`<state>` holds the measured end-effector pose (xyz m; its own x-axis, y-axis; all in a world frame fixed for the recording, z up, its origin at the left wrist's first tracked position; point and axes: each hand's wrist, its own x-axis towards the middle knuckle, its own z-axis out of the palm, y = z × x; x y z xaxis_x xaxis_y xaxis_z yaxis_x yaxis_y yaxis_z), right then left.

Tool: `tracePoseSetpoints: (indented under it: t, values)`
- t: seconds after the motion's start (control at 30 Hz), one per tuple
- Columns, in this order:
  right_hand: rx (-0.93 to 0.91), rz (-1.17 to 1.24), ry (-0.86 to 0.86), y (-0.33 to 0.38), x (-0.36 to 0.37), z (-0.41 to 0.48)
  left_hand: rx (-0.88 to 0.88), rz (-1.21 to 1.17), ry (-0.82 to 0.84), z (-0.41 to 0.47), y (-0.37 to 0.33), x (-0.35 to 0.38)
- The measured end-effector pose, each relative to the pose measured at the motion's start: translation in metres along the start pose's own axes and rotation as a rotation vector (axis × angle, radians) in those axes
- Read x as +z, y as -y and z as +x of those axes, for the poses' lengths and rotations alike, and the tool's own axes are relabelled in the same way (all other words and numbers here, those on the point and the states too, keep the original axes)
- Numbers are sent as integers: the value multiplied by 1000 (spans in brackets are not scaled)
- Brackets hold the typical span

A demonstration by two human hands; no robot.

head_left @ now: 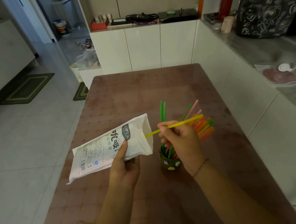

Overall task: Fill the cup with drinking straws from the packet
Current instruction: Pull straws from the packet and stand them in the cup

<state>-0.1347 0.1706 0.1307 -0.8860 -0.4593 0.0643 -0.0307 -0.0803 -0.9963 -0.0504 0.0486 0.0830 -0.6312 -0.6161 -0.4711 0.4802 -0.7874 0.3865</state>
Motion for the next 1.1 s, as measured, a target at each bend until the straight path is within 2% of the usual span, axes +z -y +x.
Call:
tracePoseSetpoints:
  t: [0.2,0.33,0.5,0.6,0.8,1.1]
  values:
    - [-31,80,-243,7,-39,21,38,7,-40,5,-13,-14]
    - [-114,-160,-354,16,-70,30,42,8,-74,8,-20,-27]
    - [-166,-627,-265,14,-76,36,28,7,-76,9,-17,-30]
    - [-151,-654,-223,9,-72,40,27,14,-73,8,-14,-30]
    - [-170,-627,-247,9,-69,40,30,7,-91,10,-16,-33]
    - [-141,-804,-220,-2,-67,46,9,18,-45,7,-10,-26]
